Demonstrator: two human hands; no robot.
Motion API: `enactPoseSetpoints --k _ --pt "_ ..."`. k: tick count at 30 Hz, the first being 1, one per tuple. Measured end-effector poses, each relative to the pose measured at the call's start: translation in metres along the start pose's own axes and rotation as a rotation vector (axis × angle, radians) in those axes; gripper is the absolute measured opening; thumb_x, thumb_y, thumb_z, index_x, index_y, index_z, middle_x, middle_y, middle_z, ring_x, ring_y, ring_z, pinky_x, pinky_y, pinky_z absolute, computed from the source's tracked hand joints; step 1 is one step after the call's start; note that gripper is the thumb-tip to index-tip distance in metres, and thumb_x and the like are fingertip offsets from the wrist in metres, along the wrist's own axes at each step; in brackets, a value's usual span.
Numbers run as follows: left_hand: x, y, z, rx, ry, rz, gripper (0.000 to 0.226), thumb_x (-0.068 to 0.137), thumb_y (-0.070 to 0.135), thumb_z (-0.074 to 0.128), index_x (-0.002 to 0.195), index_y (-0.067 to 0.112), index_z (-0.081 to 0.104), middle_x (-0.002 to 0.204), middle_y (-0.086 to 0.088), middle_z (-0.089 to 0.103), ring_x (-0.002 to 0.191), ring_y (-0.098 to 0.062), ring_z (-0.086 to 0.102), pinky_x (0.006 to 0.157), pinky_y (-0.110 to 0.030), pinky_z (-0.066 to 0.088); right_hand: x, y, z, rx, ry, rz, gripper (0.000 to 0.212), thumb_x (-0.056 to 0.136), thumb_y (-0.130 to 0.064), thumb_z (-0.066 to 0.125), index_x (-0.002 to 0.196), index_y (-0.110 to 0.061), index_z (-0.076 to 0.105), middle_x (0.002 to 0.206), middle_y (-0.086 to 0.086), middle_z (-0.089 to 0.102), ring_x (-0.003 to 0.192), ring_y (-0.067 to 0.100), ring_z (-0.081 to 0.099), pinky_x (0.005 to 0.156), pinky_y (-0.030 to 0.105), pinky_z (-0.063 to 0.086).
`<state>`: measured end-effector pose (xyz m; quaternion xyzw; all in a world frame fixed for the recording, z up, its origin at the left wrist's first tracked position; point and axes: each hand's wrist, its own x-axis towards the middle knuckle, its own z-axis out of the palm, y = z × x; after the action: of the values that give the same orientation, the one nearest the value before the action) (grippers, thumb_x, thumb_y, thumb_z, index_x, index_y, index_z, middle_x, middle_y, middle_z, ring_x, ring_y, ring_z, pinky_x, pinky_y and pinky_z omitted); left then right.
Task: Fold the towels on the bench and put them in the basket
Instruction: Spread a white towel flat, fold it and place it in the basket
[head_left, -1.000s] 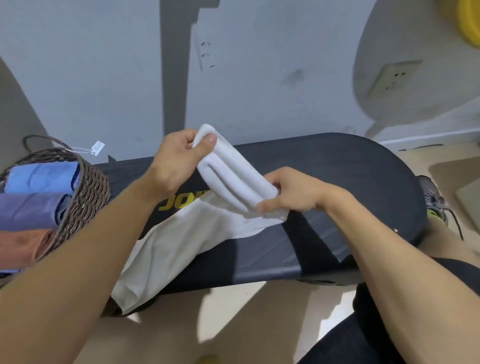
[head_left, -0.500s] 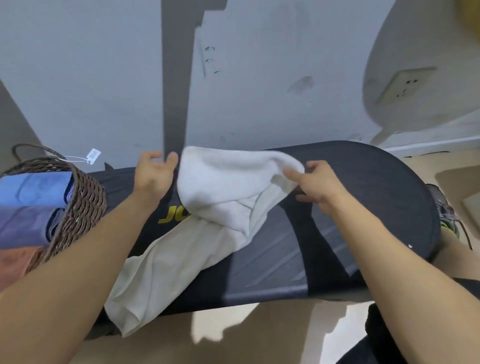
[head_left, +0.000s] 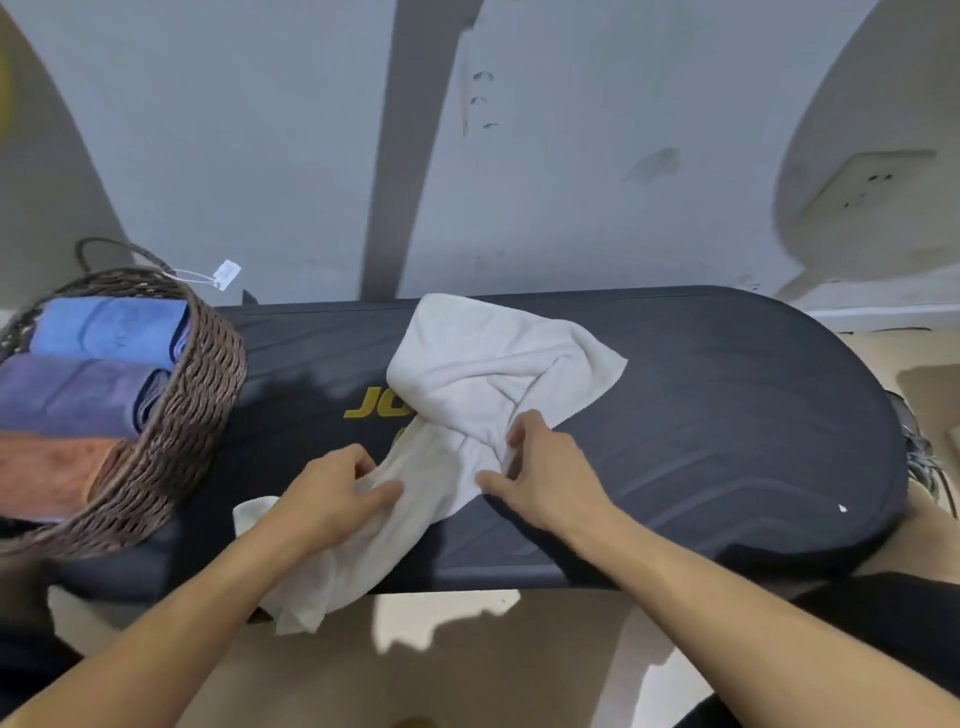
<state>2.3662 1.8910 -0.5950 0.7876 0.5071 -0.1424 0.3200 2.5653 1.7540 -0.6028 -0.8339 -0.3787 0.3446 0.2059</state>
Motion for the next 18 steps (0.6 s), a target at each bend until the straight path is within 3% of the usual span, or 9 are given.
enactPoseSetpoints --k 5,7,9,12,15,18 --pt "-0.025 0.01 0.008 -0.23 -0.121 0.01 0.027 0.091 0.05 0.059 0.09 0.023 0.059 0.078 0.005 0.067 0.066 -0.008 0.059 0.057 -0.024 0.043 0.005 0.002 0.0 0.275 0.096 0.022 0.03 0.074 -0.022 0.075 0.095 -0.022 0.054 0.078 -0.005 0.065 0.071 0.01 0.063 0.054 0.011 0.042" --pt "-0.035 0.006 0.011 -0.261 -0.102 0.029 0.025 0.092 0.045 0.061 0.088 0.021 0.057 0.068 0.006 0.065 0.055 -0.002 0.053 0.052 -0.022 0.039 0.011 0.006 -0.025 0.331 0.074 0.071 0.028 0.071 -0.017 0.079 0.092 -0.02 0.06 0.077 0.0 0.07 0.069 0.018 0.07 0.062 0.022 0.055" --pt "-0.042 0.003 0.011 -0.308 -0.056 0.013 0.024 0.091 0.041 0.063 0.086 0.018 0.056 0.063 0.004 0.064 0.051 -0.002 0.052 0.05 -0.023 0.037 0.013 0.014 -0.058 0.442 -0.055 0.14 0.032 0.071 -0.008 0.084 0.095 -0.011 0.064 0.073 0.008 0.072 0.061 0.022 0.071 0.06 0.033 0.06" --pt "-0.048 0.002 0.012 -0.342 0.03 -0.065 0.026 0.091 0.039 0.065 0.087 0.015 0.058 0.068 0.0 0.067 0.057 -0.009 0.056 0.05 -0.025 0.038 0.008 0.035 -0.101 0.447 -0.24 0.247 0.037 0.071 0.001 0.085 0.1 -0.002 0.063 0.073 0.019 0.069 0.053 0.023 0.064 0.055 0.031 0.057" --pt "-0.052 0.002 0.016 -0.335 0.027 -0.116 0.025 0.091 0.036 0.065 0.088 0.012 0.058 0.08 -0.006 0.071 0.07 -0.02 0.064 0.057 -0.029 0.043 -0.001 0.053 -0.118 0.289 -0.202 0.372 0.023 0.076 0.002 0.077 0.096 -0.001 0.066 0.063 0.013 0.068 0.049 0.02 0.061 0.051 0.03 0.057" --pt "-0.061 0.0 0.017 -0.285 -0.062 -0.117 0.022 0.089 0.033 0.067 0.089 0.012 0.06 0.084 -0.002 0.071 0.073 -0.017 0.065 0.059 -0.028 0.046 -0.007 0.065 -0.12 0.148 -0.096 0.523 0.024 0.076 -0.004 0.076 0.097 -0.006 0.064 0.072 0.013 0.073 0.062 0.022 0.07 0.059 0.035 0.061"
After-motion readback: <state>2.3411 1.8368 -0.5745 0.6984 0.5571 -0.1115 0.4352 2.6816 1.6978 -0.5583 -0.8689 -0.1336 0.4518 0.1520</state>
